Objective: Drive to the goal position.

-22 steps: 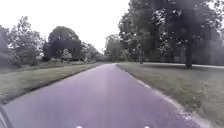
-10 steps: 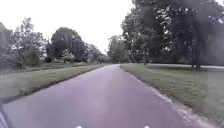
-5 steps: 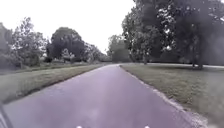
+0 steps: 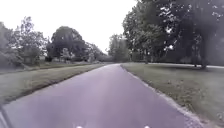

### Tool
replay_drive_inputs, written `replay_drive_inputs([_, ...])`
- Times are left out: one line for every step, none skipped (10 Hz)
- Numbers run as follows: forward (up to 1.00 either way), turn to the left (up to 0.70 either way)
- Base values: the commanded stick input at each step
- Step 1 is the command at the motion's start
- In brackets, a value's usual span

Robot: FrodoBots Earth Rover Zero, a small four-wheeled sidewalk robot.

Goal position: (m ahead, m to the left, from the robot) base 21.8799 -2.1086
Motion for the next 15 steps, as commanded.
replay_drive_inputs([0.7,0.0])
replay_drive_inputs([0.7,0.0])
replay_drive_inputs([0.7,0.0])
replay_drive_inputs([0.7,0.0])
replay_drive_inputs([0.7,0.0])
replay_drive_inputs([0.7,0.0])
replay_drive_inputs([0.7,0.0])
replay_drive_inputs([0.7,0.0])
replay_drive_inputs([0.7,0.0])
replay_drive_inputs([0.7,0.0])
replay_drive_inputs([0.7,0.0])
replay_drive_inputs([0.7,0.0])
replay_drive_inputs([0.7,0.0])
replay_drive_inputs([0.7,0.0])
replay_drive_inputs([0.7,0.0])
